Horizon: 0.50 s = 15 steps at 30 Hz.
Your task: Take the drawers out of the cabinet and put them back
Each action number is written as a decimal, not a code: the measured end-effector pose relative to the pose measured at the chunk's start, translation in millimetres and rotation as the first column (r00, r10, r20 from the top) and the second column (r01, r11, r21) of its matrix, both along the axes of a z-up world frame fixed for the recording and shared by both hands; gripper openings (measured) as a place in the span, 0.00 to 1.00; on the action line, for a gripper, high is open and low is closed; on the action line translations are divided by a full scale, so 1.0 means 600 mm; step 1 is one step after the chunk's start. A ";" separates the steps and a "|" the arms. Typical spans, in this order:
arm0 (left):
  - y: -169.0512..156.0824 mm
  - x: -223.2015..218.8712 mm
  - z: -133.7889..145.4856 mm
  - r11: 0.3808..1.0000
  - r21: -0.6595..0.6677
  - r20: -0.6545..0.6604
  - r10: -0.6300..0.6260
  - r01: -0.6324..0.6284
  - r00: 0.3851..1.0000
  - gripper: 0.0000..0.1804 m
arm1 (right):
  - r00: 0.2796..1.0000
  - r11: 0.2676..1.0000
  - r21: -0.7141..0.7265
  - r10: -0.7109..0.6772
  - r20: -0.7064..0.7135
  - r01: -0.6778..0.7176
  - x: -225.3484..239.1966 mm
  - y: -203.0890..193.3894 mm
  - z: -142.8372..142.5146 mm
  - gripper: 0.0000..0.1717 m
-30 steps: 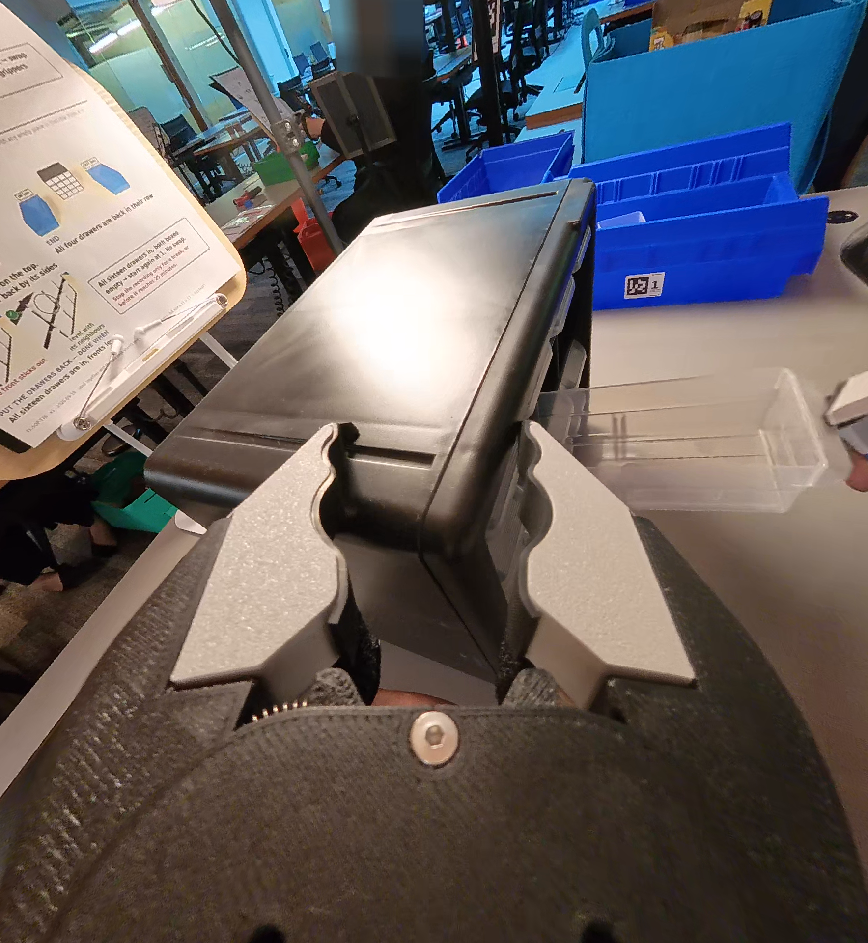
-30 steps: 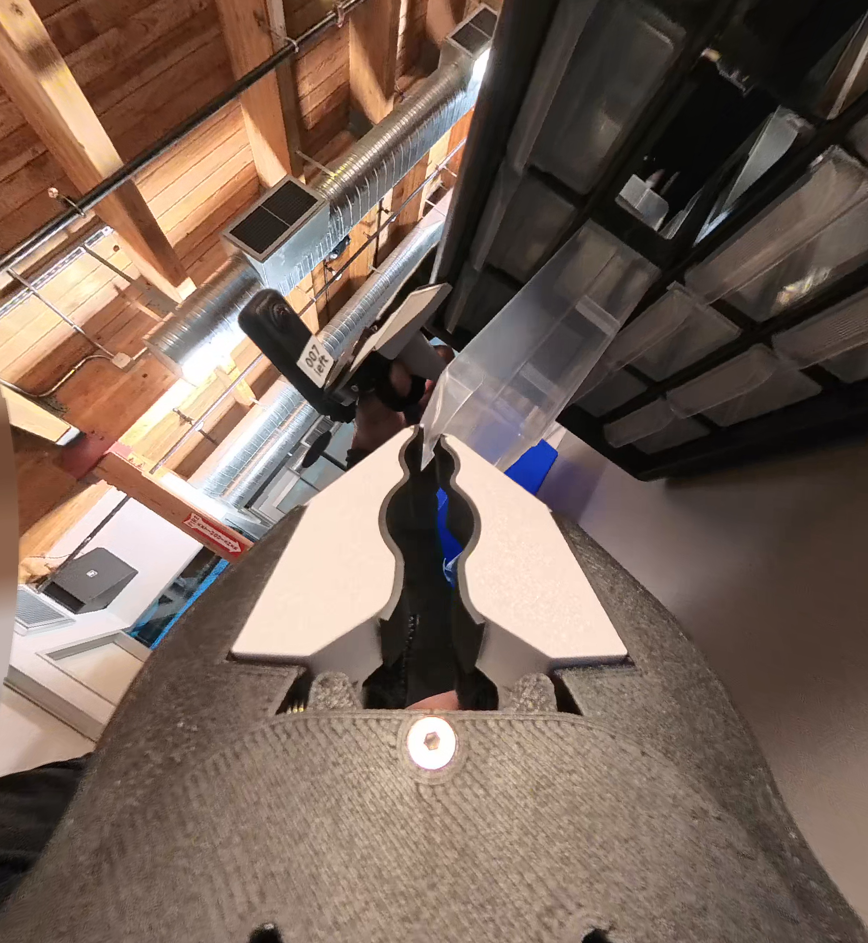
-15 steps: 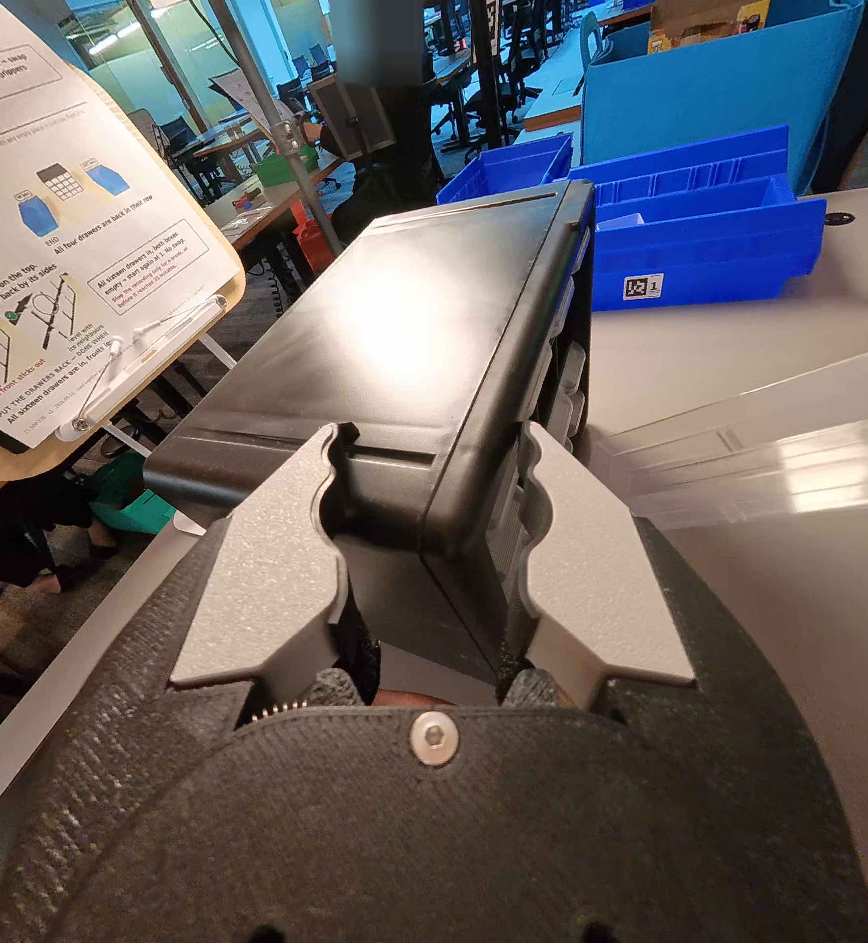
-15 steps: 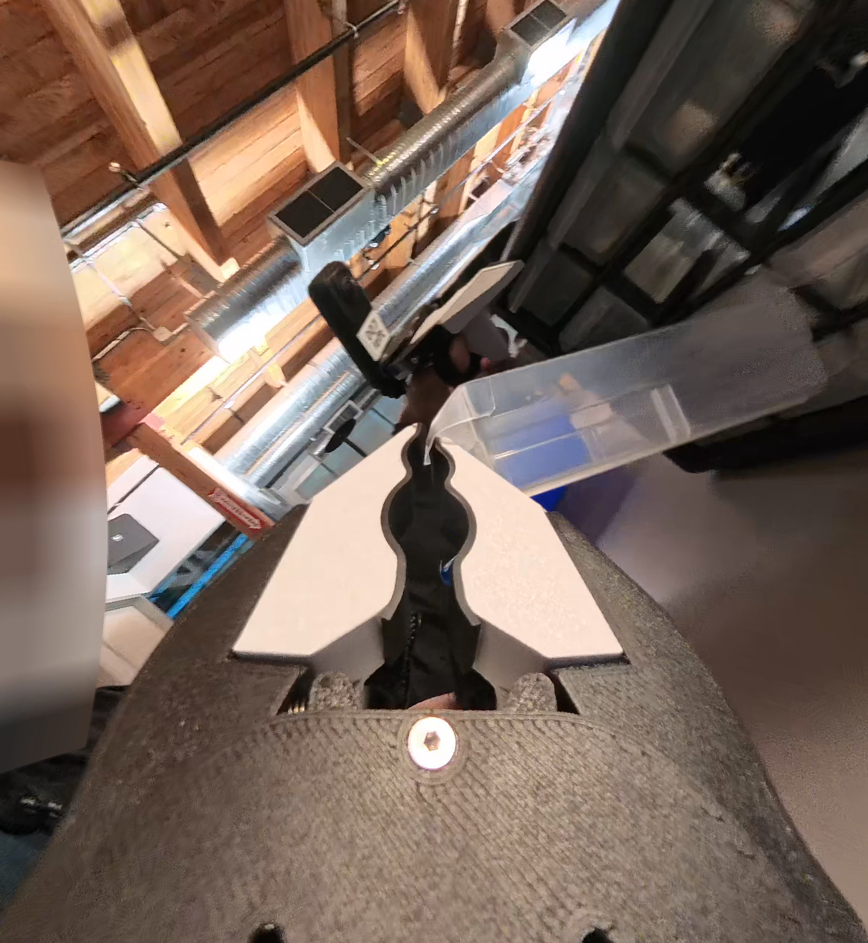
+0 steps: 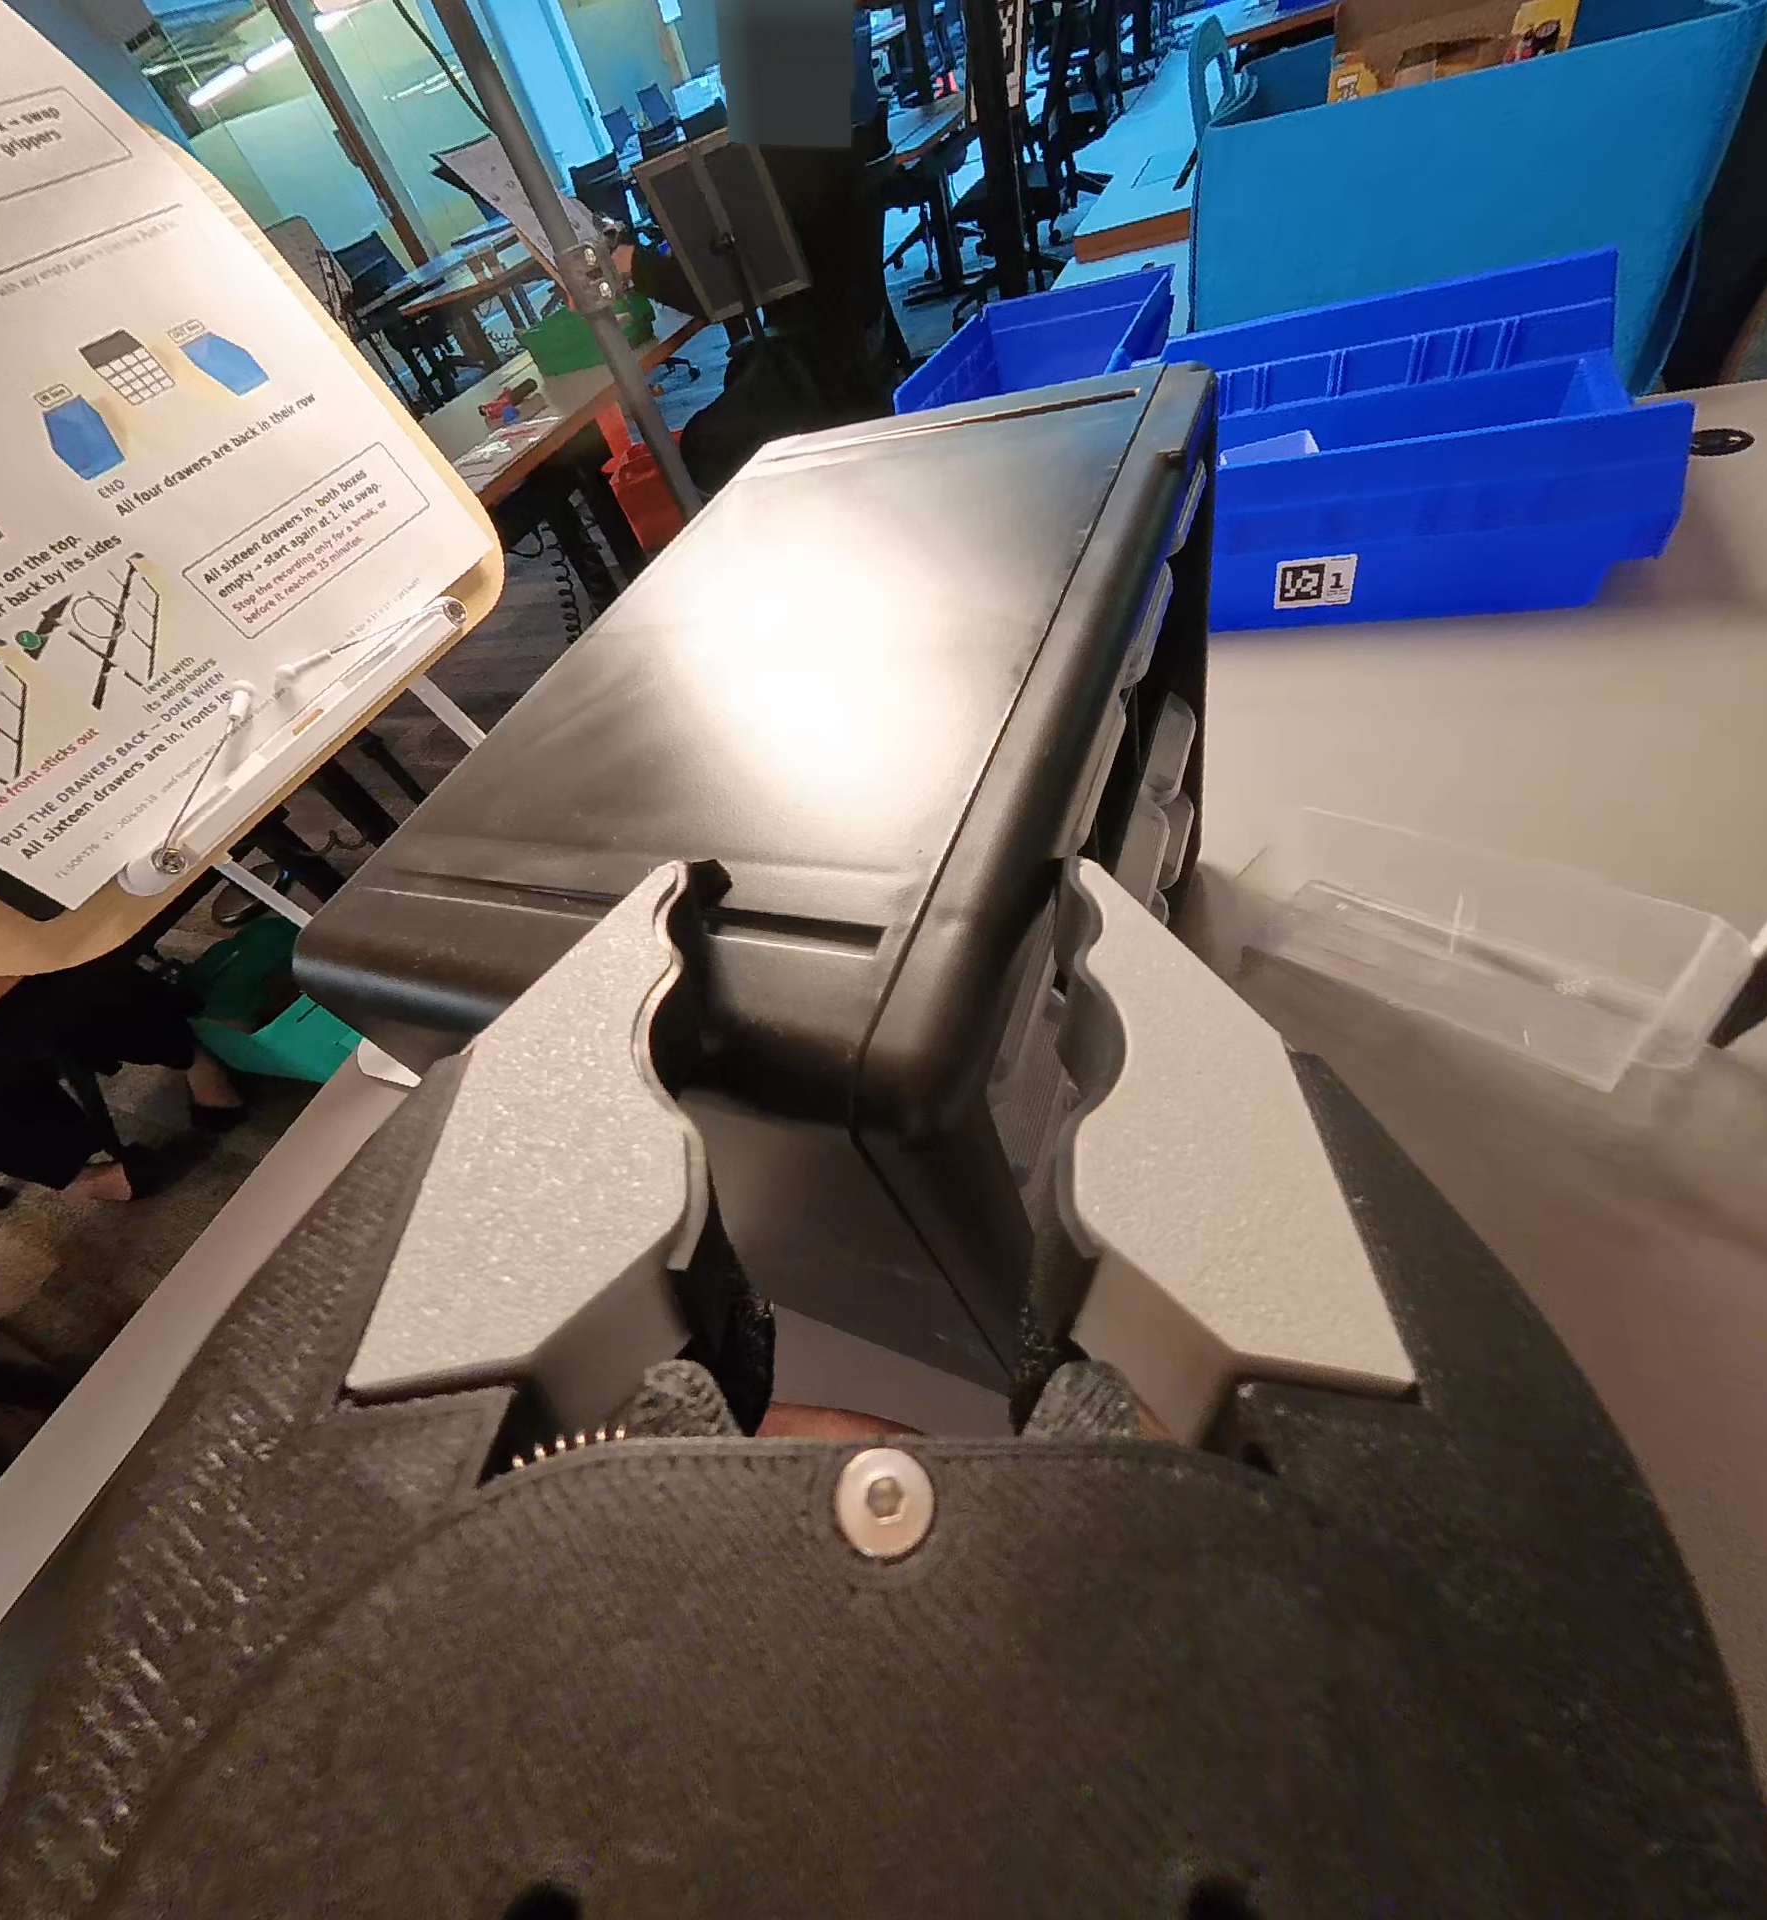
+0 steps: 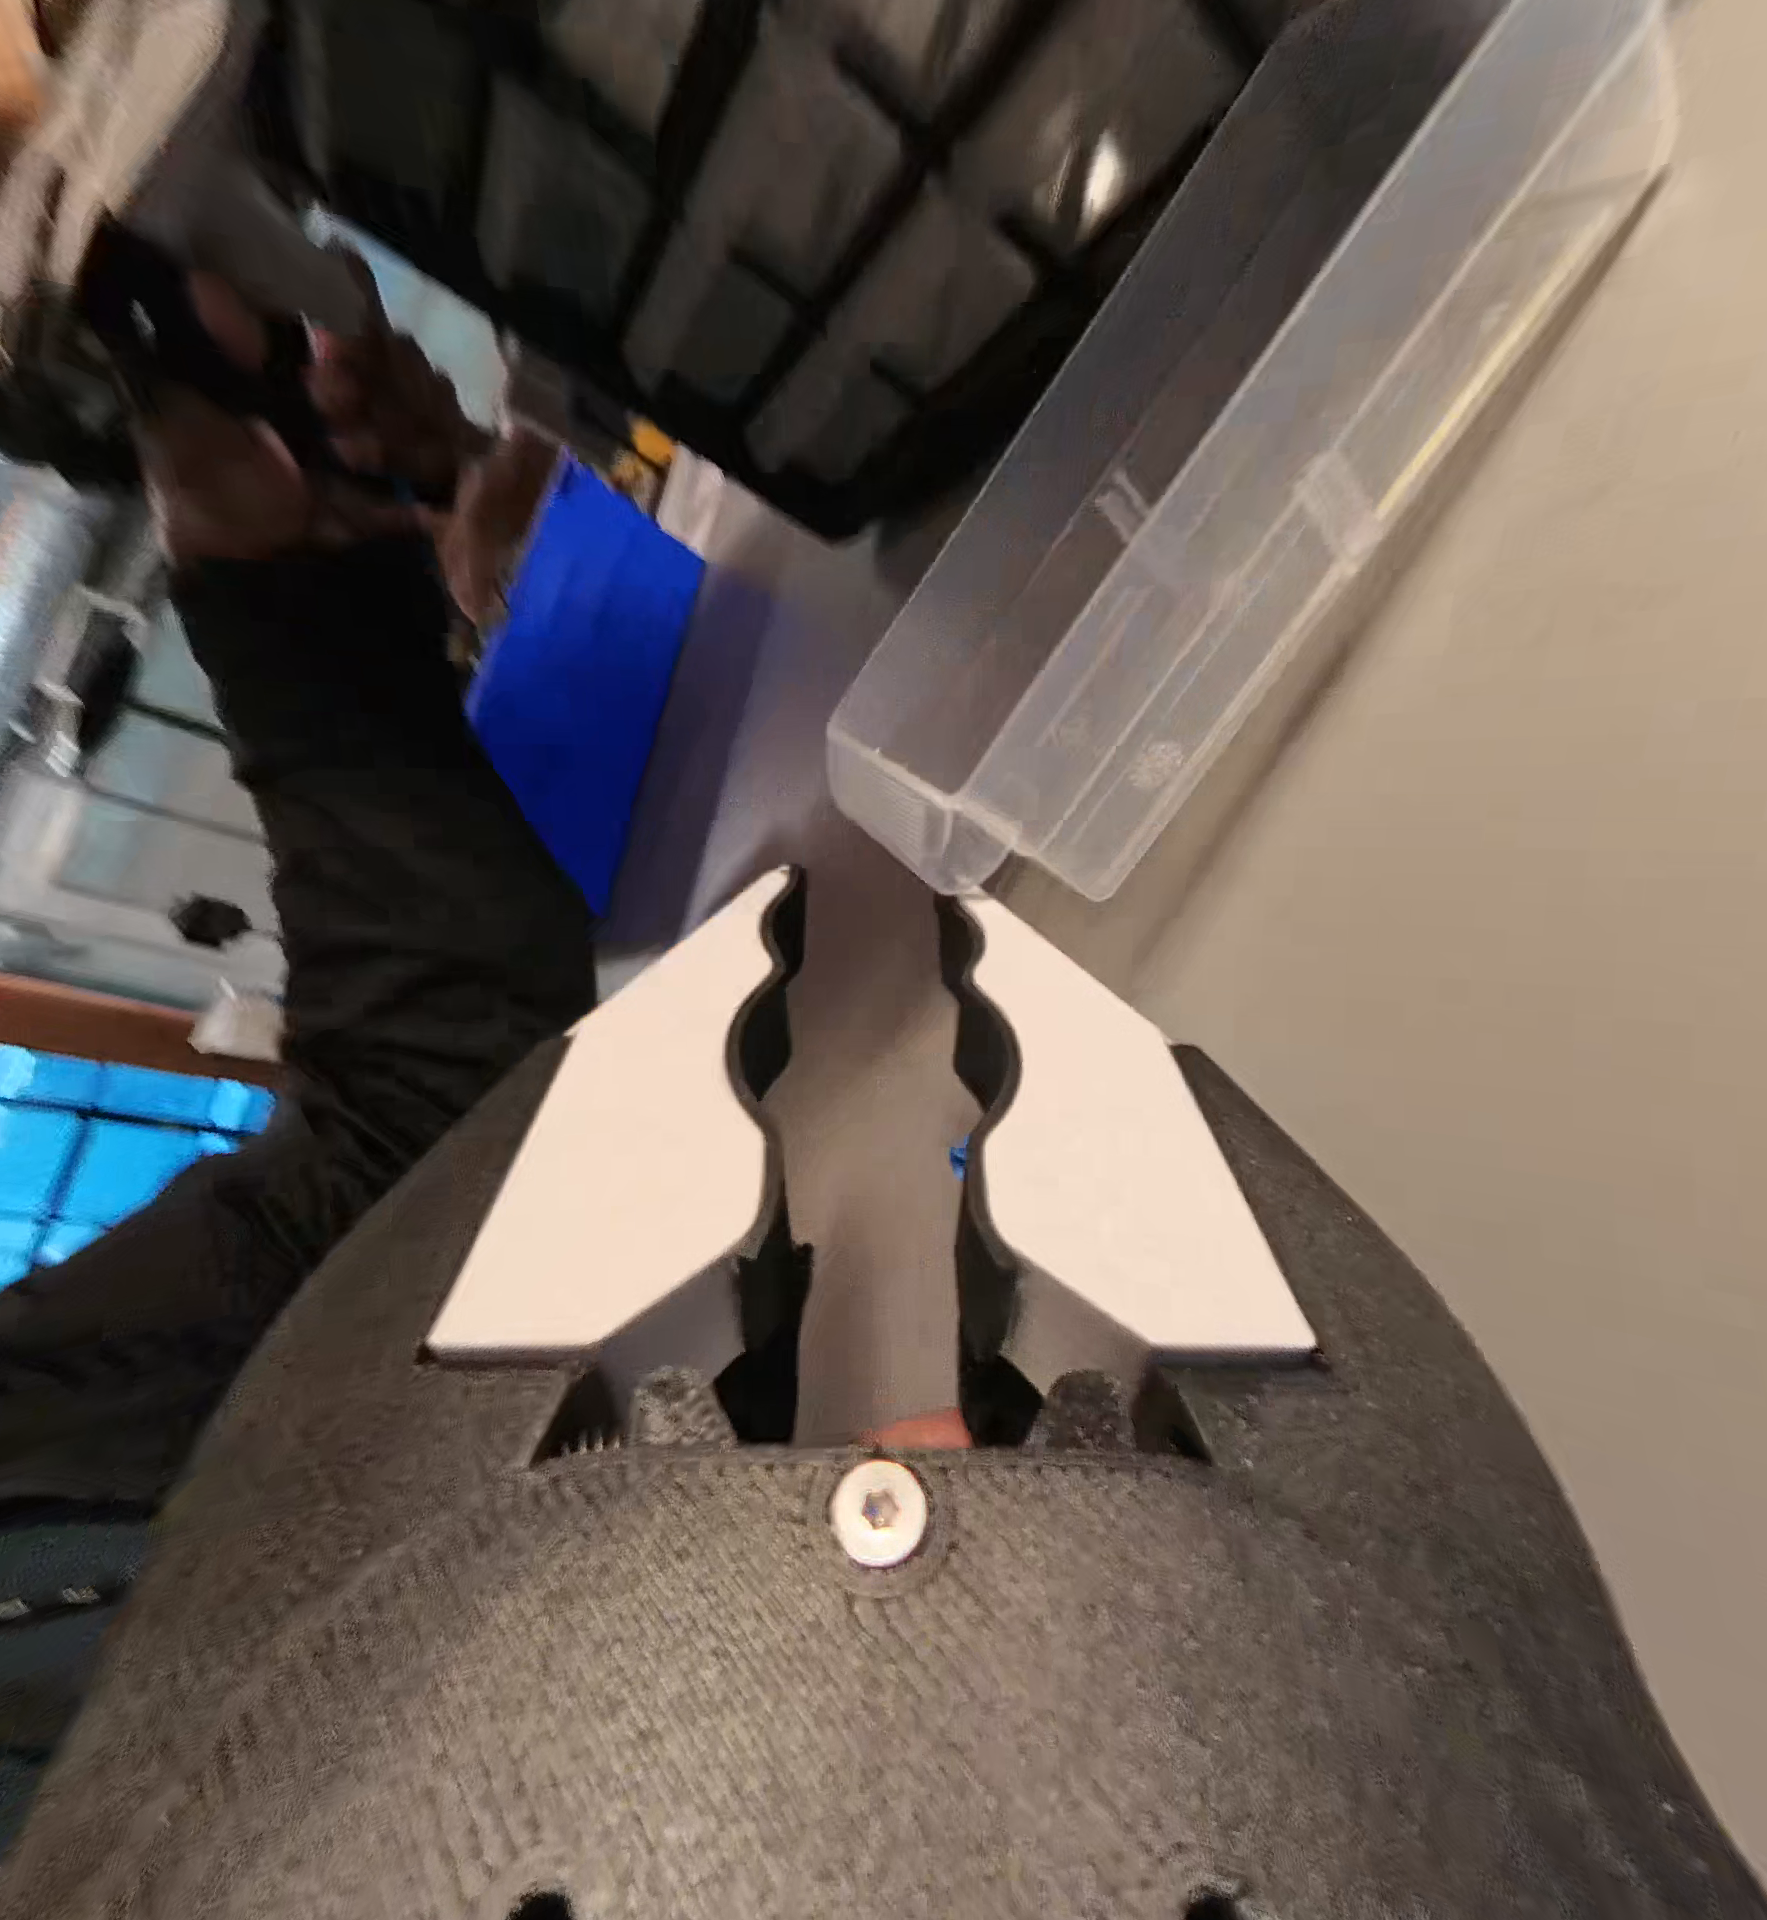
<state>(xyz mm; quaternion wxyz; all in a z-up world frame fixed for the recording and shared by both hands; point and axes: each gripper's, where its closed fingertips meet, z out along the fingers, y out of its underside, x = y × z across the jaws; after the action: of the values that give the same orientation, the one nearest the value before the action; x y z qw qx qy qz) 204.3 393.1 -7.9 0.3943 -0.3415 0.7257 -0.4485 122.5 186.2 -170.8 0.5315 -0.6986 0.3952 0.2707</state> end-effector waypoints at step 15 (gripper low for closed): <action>0.000 0.000 0.000 1.000 0.006 -0.001 0.004 -0.004 1.000 0.38 | 0.524 0.870 -0.374 0.492 0.695 -0.320 -0.006 -0.024 0.045 0.25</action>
<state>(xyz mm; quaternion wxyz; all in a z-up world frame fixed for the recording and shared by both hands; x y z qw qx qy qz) 204.4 393.1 -8.1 0.3959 -0.3421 0.7267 -0.4451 119.0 171.9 -143.7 0.4968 -0.8674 -0.0212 0.0206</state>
